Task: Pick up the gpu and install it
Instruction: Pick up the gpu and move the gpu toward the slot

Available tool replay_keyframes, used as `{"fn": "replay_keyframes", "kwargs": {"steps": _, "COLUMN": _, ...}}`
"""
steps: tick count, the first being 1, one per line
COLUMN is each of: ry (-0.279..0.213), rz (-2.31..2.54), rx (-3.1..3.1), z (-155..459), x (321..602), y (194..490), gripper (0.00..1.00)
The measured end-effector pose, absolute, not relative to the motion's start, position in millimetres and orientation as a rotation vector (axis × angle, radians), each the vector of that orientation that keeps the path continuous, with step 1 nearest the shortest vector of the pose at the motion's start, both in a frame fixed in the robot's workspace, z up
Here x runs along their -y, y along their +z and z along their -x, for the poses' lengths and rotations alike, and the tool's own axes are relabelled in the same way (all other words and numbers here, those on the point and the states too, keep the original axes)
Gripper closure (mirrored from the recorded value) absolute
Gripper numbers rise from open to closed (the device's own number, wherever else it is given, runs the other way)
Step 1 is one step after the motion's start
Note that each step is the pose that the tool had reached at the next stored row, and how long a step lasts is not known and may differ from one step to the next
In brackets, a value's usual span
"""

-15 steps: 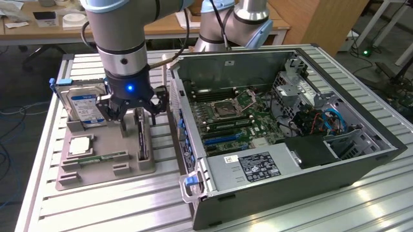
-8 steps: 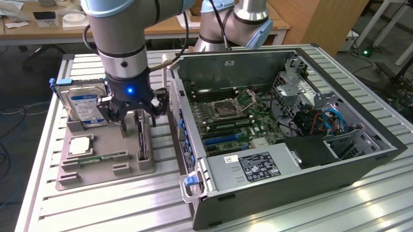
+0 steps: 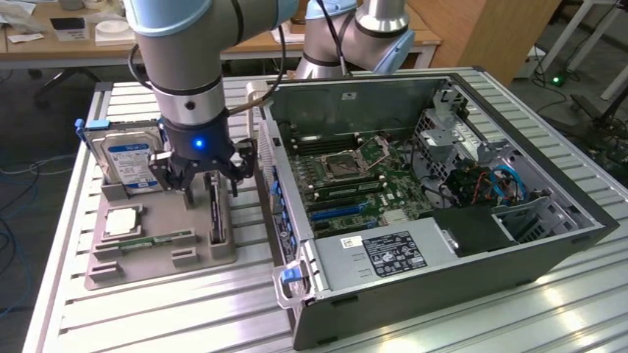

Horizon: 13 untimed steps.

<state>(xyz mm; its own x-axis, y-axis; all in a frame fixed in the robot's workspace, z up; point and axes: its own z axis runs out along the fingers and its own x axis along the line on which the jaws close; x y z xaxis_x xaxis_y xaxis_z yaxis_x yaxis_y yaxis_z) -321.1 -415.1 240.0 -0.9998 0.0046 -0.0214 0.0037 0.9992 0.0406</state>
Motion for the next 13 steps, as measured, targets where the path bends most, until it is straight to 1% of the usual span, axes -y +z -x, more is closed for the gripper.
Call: {"fn": "replay_keyframes", "kwargs": {"steps": 13, "ry": 0.063, "rz": -0.006, "rx": -3.119, "z": 321.1, "x": 415.1, "y": 223.1, "gripper": 0.28}}
